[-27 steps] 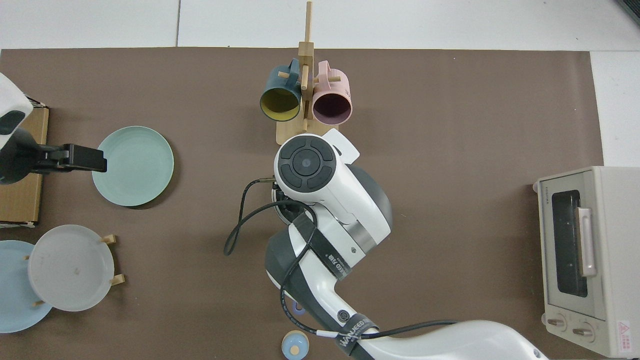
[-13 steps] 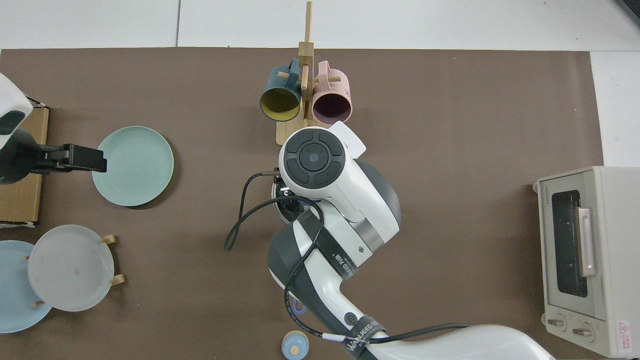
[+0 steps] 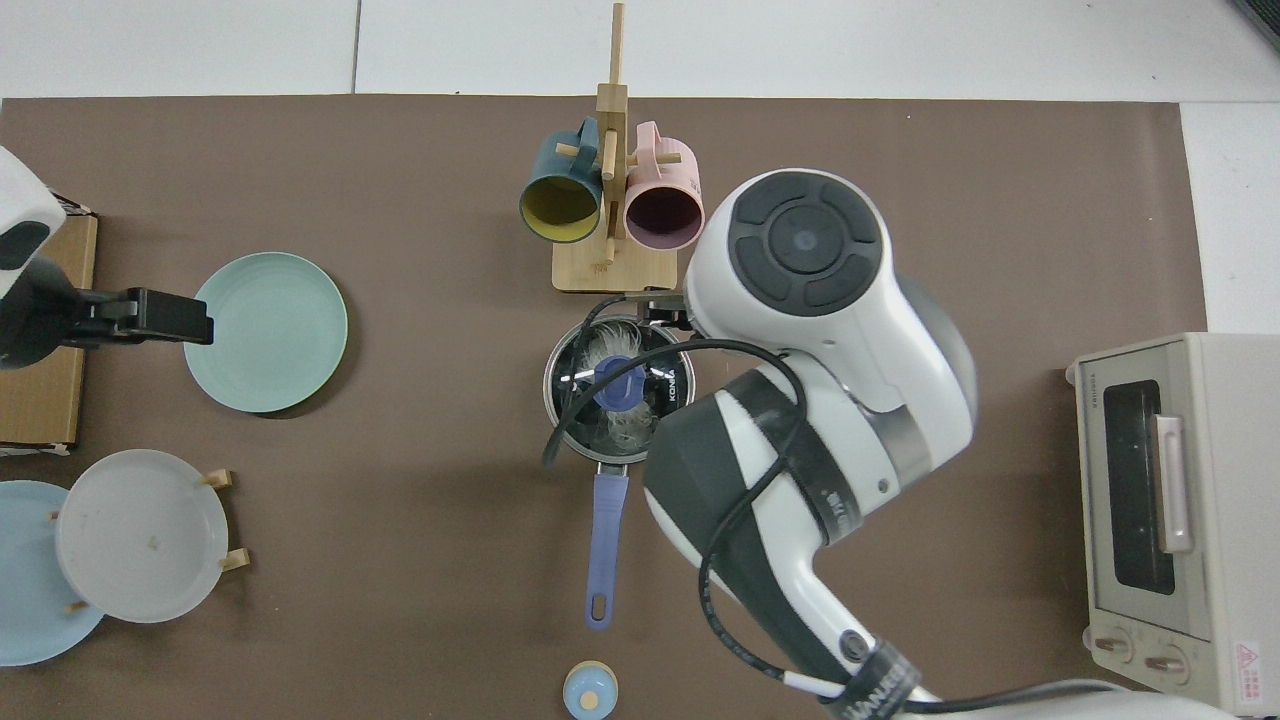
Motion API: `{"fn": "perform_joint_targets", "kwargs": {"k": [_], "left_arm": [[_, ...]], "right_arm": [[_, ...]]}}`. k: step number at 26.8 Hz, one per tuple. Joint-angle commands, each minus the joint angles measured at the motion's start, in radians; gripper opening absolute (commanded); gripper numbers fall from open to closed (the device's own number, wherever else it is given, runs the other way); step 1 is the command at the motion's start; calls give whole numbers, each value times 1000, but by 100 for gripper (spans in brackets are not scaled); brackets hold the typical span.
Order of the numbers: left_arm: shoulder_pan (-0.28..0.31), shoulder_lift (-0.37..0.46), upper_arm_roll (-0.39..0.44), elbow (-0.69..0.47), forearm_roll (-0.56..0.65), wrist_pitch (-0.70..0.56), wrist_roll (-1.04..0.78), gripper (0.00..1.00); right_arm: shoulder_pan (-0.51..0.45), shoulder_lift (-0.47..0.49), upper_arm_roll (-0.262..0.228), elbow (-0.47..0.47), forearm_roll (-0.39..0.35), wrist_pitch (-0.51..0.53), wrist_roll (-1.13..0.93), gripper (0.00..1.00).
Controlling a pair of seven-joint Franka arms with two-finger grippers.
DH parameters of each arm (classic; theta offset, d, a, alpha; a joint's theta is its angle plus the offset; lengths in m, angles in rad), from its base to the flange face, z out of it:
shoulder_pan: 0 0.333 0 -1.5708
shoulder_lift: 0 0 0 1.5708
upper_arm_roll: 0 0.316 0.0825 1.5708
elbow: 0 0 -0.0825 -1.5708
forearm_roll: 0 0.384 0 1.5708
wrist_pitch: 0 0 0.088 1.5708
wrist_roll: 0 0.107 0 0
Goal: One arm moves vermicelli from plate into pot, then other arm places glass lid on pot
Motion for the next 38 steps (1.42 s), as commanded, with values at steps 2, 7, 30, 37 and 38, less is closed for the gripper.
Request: {"fn": "perform_joint_targets", "kwargs": {"k": [2, 7, 30, 37, 38], "left_arm": [[-5, -20, 3, -16, -4, 2, -5, 100], [-5, -20, 3, -16, -4, 2, -5, 100], [-5, -20, 3, -16, -4, 2, -5, 100], [-5, -19, 3, -16, -4, 2, -5, 100], [-5, -20, 3, -16, -4, 2, -5, 100]], "right_arm": [[-87, -56, 14, -19, 1, -29, -116, 99], [-142, -67, 12, -19, -1, -53, -174, 99], [-274, -284, 14, -122, 19, -190, -286, 99], [-311, -355, 12, -237, 59, -127, -335, 99], [-319, -358, 12, -245, 73, -115, -358, 99]]}}
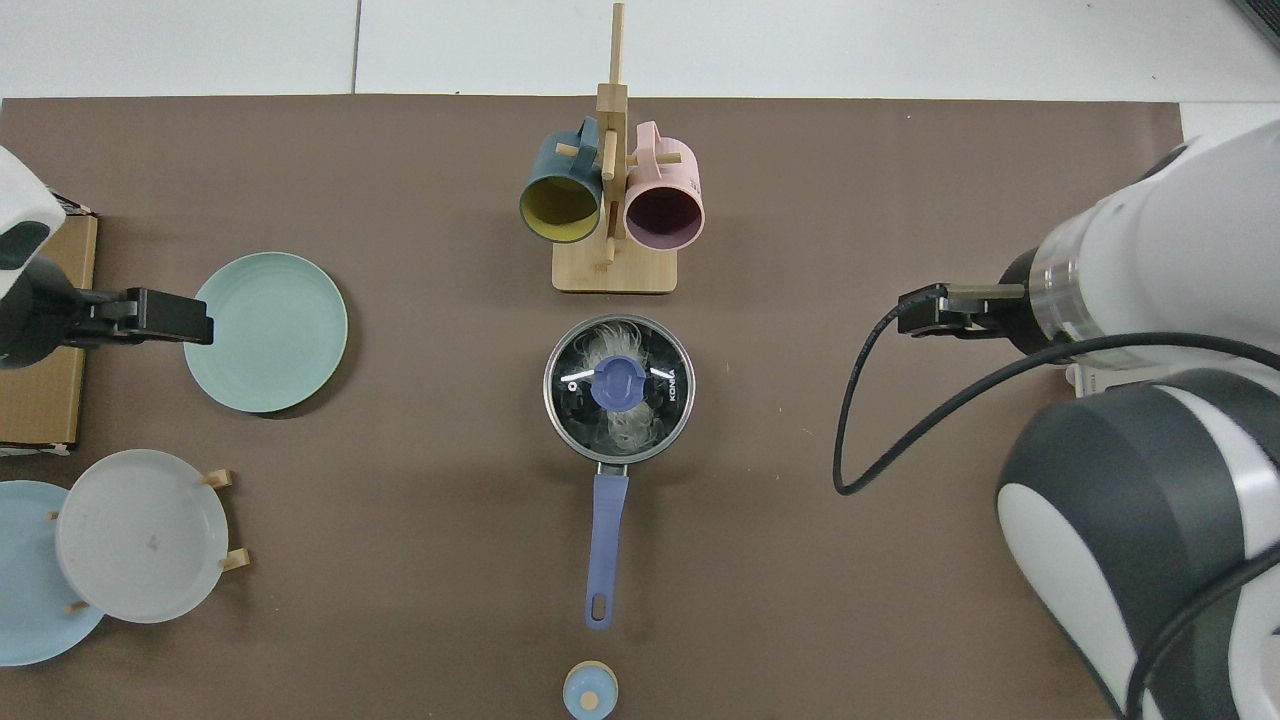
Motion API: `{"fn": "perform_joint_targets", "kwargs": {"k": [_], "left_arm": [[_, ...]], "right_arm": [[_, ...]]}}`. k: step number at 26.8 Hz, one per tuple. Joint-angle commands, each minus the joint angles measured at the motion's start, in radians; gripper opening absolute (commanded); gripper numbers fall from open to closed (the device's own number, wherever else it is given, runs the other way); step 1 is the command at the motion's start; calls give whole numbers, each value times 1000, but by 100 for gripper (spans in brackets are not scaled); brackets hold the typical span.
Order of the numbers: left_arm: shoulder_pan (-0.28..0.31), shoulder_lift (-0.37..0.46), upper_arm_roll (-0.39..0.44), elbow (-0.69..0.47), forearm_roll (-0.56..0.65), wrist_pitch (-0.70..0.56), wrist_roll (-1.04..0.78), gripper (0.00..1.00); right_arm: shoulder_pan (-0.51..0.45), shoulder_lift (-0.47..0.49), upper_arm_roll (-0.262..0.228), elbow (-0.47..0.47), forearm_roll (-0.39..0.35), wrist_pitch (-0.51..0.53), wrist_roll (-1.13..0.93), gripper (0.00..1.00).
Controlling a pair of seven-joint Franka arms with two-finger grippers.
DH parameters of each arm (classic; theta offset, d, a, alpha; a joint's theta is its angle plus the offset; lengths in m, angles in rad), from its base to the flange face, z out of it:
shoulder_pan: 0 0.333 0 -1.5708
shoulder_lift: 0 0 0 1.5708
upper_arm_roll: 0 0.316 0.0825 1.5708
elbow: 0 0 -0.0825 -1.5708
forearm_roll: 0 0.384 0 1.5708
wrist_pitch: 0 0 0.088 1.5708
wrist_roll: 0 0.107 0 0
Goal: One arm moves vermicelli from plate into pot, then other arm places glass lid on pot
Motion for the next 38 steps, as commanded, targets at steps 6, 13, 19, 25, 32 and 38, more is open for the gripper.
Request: {"fn": "perform_joint_targets", "kwargs": {"k": [6, 13, 19, 25, 32, 38], "left_arm": [[-5, -20, 3, -16, -4, 2, -5, 100], [-5, -20, 3, -16, -4, 2, -5, 100], [-5, -20, 3, -16, -4, 2, -5, 100], [-5, -20, 3, -16, -4, 2, -5, 100], [-5, -20, 3, -16, -4, 2, -5, 100], [-5, -19, 3, -16, -4, 2, -5, 100]], "right_arm": [[-74, -60, 6, -132, 69, 97, -115, 99], [-109, -51, 6, -137, 69, 108, -126, 99], [-115, -46, 6, -136, 69, 108, -132, 99], [-117, -43, 6, -131, 80, 104, -167, 99], [-124, -44, 6, -128, 92, 44, -259, 99], [-123, -48, 6, -123, 92, 31, -259, 99]]}}
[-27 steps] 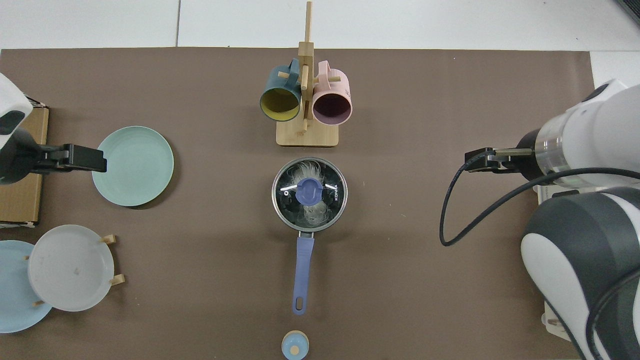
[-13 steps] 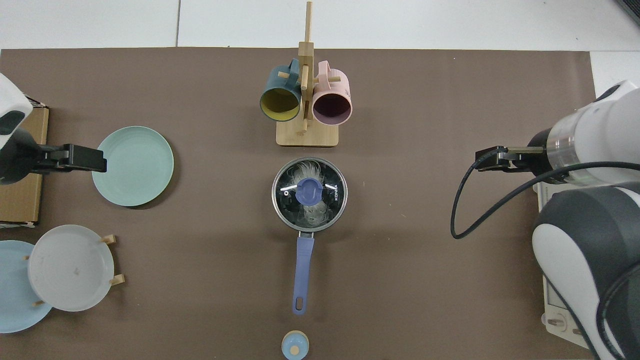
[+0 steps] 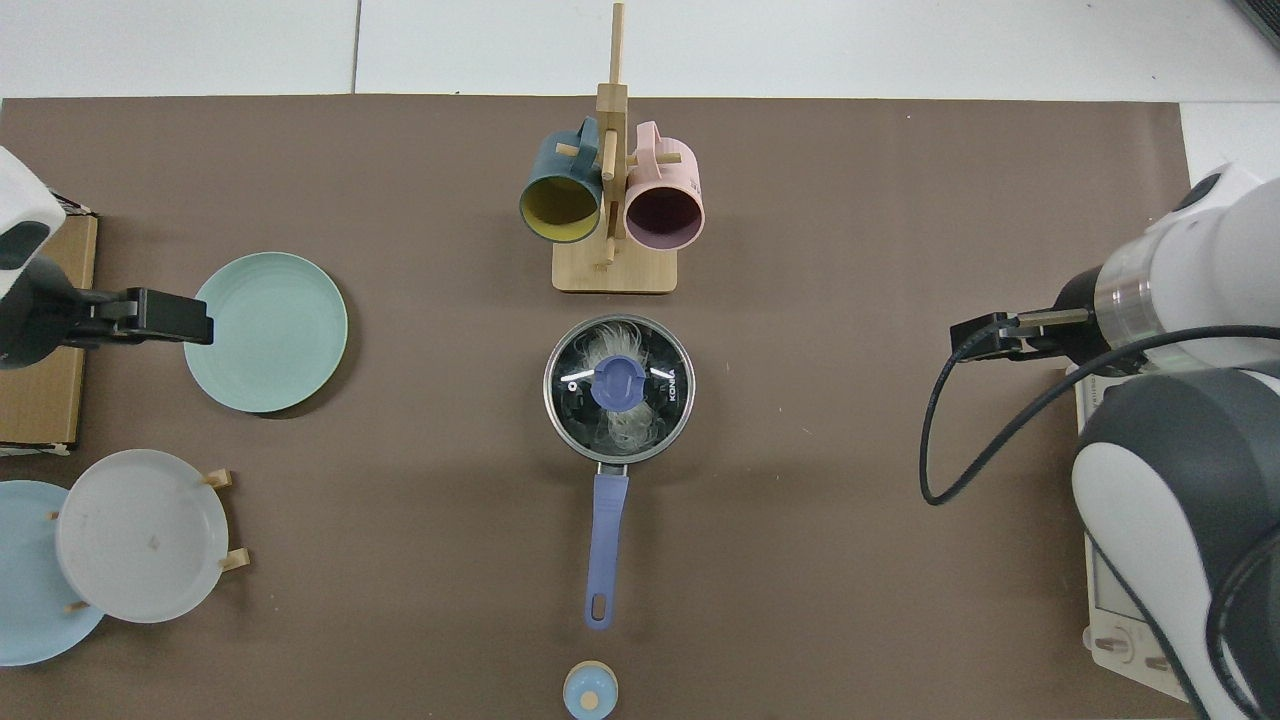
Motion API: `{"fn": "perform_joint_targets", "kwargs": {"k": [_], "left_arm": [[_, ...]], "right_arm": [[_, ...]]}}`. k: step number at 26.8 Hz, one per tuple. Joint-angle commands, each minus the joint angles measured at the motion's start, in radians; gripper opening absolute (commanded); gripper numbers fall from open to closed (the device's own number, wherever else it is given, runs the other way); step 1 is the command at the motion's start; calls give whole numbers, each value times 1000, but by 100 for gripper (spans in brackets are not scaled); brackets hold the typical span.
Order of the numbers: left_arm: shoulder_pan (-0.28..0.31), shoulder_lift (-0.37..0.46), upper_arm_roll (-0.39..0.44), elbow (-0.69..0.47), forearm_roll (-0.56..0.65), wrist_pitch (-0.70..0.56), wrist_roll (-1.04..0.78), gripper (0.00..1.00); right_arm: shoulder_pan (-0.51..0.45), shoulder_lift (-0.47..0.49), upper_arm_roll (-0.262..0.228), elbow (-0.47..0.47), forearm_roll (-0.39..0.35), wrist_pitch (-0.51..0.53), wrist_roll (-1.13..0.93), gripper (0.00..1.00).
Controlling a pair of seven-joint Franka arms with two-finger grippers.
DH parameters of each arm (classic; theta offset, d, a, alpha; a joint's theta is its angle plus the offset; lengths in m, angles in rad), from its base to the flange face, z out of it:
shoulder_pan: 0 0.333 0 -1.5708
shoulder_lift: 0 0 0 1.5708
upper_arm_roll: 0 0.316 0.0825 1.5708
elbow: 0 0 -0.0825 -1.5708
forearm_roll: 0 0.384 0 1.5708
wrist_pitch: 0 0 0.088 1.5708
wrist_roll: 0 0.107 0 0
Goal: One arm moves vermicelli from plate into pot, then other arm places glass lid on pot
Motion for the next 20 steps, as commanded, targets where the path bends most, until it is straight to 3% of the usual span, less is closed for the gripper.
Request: {"fn": "perform_joint_targets", "kwargs": {"k": [1, 20], "left_arm": [[-5, -20, 3, -16, -4, 2, -5, 100], [-5, -20, 3, -16, -4, 2, -5, 100]], "right_arm": [[-22, -15, 11, -9, 28, -16, -45, 99], [-19, -28, 11, 12, 30, -67, -45, 99]]}}
